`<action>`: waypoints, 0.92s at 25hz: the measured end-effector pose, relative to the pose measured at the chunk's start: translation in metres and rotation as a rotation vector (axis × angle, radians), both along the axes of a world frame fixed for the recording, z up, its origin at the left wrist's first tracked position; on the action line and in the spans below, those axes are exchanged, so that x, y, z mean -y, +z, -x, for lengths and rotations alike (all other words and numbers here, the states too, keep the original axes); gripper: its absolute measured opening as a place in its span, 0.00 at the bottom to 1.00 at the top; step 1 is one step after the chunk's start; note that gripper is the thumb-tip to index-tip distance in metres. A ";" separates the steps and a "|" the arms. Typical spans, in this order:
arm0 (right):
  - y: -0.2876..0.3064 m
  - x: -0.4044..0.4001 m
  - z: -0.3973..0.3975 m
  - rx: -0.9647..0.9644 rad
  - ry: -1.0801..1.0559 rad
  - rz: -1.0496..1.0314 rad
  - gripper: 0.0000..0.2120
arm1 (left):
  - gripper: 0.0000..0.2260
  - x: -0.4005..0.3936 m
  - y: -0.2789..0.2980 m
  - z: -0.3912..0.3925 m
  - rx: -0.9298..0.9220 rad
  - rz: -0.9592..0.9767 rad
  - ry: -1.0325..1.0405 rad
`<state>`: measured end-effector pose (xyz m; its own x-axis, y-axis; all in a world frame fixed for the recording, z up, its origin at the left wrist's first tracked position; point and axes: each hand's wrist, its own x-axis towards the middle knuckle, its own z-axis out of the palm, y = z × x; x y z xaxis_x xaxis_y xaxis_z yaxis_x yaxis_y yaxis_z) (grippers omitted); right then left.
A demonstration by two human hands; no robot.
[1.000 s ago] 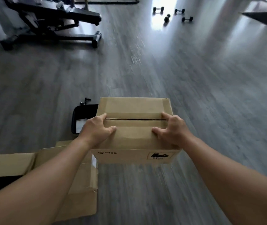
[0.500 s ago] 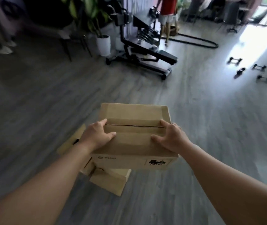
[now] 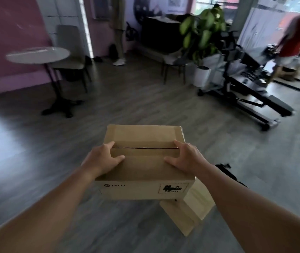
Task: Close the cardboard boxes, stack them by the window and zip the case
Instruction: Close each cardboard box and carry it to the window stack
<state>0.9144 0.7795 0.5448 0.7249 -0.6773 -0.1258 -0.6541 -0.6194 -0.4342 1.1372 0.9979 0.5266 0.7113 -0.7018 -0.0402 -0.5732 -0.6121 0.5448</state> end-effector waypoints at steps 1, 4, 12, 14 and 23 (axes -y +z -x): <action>0.002 -0.020 -0.031 0.000 0.045 0.000 0.44 | 0.38 -0.030 0.002 -0.021 -0.003 0.001 0.044; 0.005 -0.071 -0.114 0.012 0.167 -0.010 0.45 | 0.37 -0.105 0.006 -0.071 -0.004 0.014 0.171; 0.005 -0.166 -0.355 0.027 0.510 -0.062 0.45 | 0.30 -0.247 0.012 -0.212 0.040 -0.043 0.542; 0.006 -0.184 -0.417 0.029 0.594 -0.081 0.46 | 0.29 -0.269 0.017 -0.250 0.049 -0.049 0.615; 0.025 -0.276 -0.680 0.092 0.901 -0.072 0.44 | 0.28 -0.369 0.036 -0.432 0.087 -0.032 0.840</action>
<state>1.5939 1.0551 0.5701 0.9855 0.1581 -0.0617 0.1038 -0.8491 -0.5179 1.5688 1.3670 0.5628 0.9977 0.0626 0.0276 0.0408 -0.8680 0.4950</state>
